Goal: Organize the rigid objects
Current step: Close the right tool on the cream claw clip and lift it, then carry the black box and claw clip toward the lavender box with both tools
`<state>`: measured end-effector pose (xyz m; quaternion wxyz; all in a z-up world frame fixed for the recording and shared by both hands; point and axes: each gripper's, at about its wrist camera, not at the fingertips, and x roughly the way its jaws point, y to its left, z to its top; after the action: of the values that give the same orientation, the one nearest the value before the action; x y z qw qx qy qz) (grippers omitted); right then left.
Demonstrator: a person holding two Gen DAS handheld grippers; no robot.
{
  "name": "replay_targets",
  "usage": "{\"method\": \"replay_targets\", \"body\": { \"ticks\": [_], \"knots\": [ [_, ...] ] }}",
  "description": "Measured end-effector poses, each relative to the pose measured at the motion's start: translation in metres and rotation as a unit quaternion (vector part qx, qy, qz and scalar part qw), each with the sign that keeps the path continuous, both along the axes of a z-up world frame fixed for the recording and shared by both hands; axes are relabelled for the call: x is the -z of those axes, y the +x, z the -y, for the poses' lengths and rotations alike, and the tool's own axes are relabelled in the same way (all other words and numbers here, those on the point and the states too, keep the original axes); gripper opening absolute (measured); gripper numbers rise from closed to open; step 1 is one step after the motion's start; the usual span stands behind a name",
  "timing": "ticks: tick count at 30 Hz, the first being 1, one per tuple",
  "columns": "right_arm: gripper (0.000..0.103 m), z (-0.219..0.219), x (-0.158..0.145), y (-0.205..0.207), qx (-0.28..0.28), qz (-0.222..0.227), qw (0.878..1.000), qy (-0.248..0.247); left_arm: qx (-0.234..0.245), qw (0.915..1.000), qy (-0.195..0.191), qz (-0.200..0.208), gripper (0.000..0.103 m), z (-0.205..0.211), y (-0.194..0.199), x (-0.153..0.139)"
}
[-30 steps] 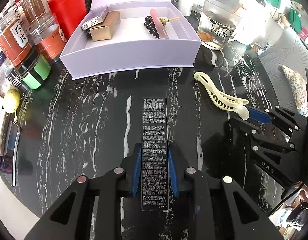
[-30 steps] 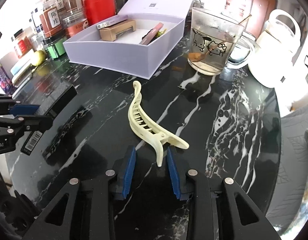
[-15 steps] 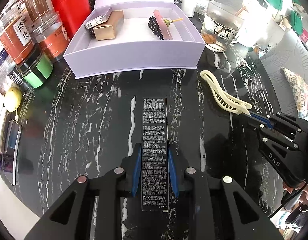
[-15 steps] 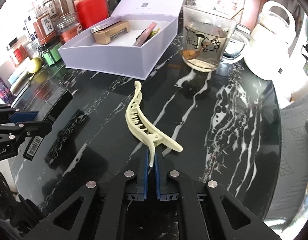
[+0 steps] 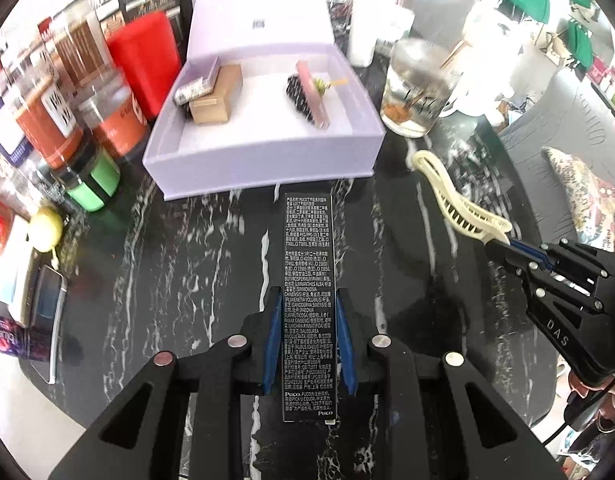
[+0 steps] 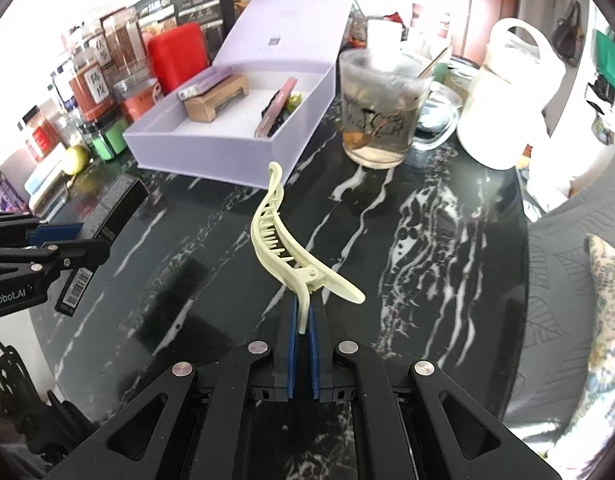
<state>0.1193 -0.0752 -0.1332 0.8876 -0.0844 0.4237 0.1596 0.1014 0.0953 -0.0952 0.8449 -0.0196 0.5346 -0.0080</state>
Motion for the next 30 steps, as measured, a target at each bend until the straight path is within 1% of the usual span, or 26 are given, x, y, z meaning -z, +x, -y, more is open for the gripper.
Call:
{"method": "replay_targets", "body": {
  "ticks": [6, 9, 15, 19, 23, 30],
  "knots": [
    [0.006, 0.006, -0.023, -0.022, 0.004, 0.009, 1.000, 0.010, 0.008, 0.9996, -0.004, 0.025, 0.025, 0.013, -0.010, -0.032],
    [0.006, 0.009, -0.033, -0.032, 0.006, 0.016, 1.000, 0.013, 0.006, 0.9990, 0.003, 0.044, 0.025, 0.018, -0.016, -0.049],
    [0.006, 0.015, -0.050, -0.050, 0.017, 0.027, 0.999, 0.026, 0.007, 0.9975, 0.005, 0.070, 0.025, 0.024, -0.032, -0.073],
    [0.006, 0.015, -0.062, -0.062, 0.018, 0.034, 0.999, 0.032, 0.005, 0.9968, 0.007, 0.079, 0.025, 0.023, -0.041, -0.081],
    [0.006, 0.012, -0.073, -0.074, 0.016, 0.038, 0.998, 0.038, -0.008, 0.9963, 0.006, 0.086, 0.025, 0.017, -0.050, -0.090],
    [0.006, -0.005, -0.079, -0.087, 0.009, 0.040, 0.999, 0.034, -0.006, 0.9958, 0.015, 0.090, 0.025, 0.001, -0.053, -0.096]
  ]
}}
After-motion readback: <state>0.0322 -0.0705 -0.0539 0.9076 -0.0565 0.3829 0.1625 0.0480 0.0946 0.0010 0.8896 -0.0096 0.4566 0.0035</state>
